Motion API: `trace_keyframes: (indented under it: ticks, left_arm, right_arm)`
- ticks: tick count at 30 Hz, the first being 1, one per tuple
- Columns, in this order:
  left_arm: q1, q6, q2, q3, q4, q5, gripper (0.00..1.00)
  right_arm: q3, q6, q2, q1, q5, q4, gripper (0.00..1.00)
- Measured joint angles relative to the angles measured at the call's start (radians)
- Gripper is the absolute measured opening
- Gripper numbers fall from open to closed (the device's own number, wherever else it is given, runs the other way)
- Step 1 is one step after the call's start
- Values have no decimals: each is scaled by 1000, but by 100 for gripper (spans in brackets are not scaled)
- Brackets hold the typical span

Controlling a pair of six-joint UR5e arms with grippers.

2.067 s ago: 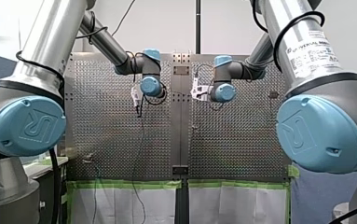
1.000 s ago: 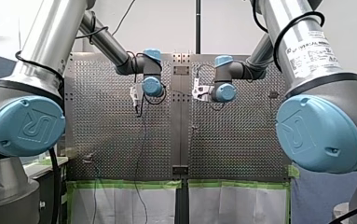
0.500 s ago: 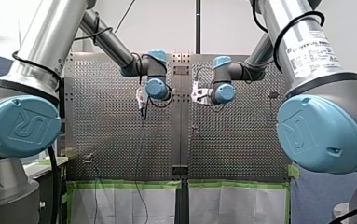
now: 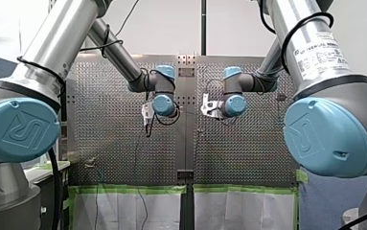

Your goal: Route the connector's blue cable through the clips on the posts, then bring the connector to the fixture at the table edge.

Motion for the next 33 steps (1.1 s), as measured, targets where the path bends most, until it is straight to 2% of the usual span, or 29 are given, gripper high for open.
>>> trace_keyframes:
  ticks: [7,12,15,19,24,29,33]
  left_arm:
    - [-8,-2,-1,-29,31,8,0]
    - [-11,-2,-12,-30,46,17,0]
    - [-15,-2,-32,-30,54,20,0]
    - [-24,-8,-67,-30,72,19,0]
    - [-32,-16,-103,-30,91,16,0]
    - [-40,-25,-117,-30,101,16,0]
    - [-49,-27,-138,-29,114,18,0]
  right_arm:
    - [32,1,2,-18,-3,-48,0]
    - [36,0,2,-26,-6,-54,0]
    - [40,1,3,-31,-6,-58,0]
    - [66,0,4,-50,-6,-84,0]
    - [83,-4,13,-64,-7,-118,0]
    - [86,-27,49,-77,-11,-131,0]
    - [87,-50,82,-89,-30,-144,0]
